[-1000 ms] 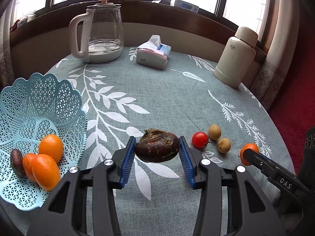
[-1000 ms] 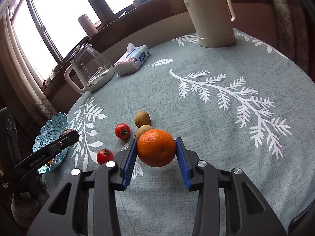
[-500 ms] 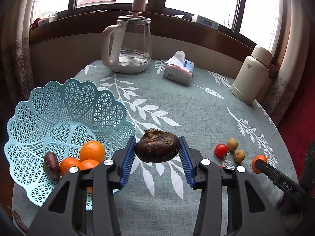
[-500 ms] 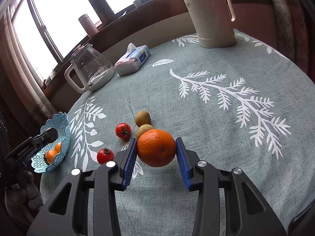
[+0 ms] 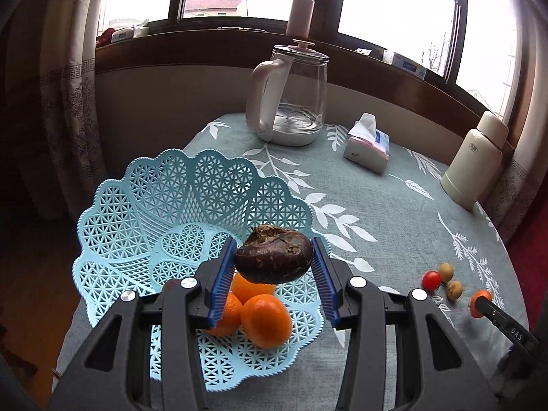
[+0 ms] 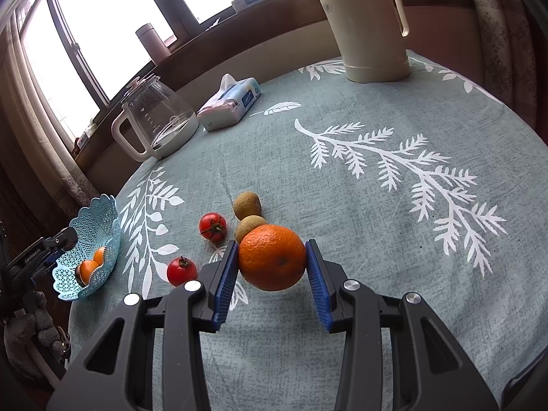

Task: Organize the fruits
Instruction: 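Carry the dark brown fruit into the blue basket and open the left tool while right holds the orange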

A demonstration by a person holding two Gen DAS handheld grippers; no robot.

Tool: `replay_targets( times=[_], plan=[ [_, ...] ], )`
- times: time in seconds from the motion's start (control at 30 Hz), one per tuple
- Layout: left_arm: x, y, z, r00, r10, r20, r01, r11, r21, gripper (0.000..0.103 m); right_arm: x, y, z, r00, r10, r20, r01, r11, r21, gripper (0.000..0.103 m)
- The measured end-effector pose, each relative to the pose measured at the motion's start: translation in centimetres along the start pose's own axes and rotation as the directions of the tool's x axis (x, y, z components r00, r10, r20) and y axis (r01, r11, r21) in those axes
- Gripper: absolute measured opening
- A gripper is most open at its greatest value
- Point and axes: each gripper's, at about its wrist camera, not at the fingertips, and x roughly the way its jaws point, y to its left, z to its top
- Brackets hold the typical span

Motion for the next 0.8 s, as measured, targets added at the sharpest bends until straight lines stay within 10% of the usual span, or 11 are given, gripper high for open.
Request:
replay_targets(
  times=[0.8],
  plan=[
    [-0.6,4.0,0.7,0.998,0.06,0.022,-0.058,0.995,-0.081,0.047,0.4,-0.1,-0.1,1.0,-0.006,-0.005,0.006,1.0,-0.004,0.04]
  ],
)
